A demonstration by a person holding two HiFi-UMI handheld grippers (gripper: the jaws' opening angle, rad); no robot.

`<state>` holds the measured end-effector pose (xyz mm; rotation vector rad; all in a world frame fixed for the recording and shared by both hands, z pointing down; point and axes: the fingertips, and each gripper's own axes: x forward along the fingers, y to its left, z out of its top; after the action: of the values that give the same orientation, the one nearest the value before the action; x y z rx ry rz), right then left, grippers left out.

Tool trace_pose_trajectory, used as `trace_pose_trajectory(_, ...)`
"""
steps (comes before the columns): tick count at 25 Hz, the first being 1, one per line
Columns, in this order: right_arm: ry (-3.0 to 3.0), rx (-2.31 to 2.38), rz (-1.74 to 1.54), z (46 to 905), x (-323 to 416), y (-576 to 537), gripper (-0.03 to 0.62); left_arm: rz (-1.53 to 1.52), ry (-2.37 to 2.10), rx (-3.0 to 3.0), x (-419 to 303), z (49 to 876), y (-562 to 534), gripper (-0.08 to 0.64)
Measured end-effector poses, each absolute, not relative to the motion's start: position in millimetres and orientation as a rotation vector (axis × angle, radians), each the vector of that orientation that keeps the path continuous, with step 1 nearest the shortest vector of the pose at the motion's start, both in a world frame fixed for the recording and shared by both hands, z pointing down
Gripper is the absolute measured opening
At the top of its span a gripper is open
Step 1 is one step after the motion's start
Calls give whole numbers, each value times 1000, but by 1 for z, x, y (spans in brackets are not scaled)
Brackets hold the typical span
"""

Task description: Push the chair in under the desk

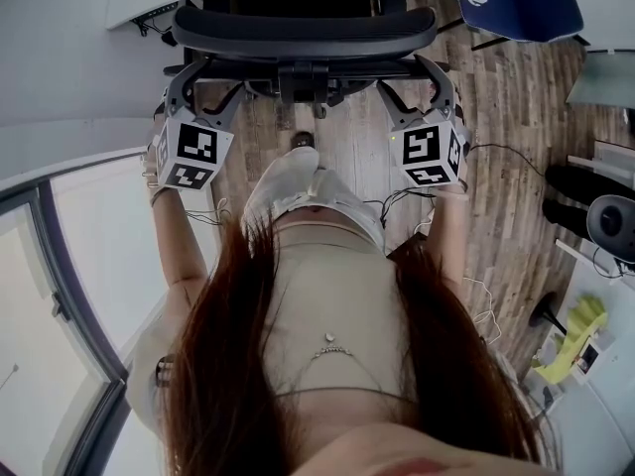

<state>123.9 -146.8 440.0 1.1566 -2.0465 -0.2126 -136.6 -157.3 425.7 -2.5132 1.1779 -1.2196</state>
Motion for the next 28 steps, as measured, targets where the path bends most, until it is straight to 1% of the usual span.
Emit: trace_pose_trajectory(28, -2055, 1160, -222, 440, 120, -198, 313, -1239, 1191, -2478, -142, 427, -202, 265)
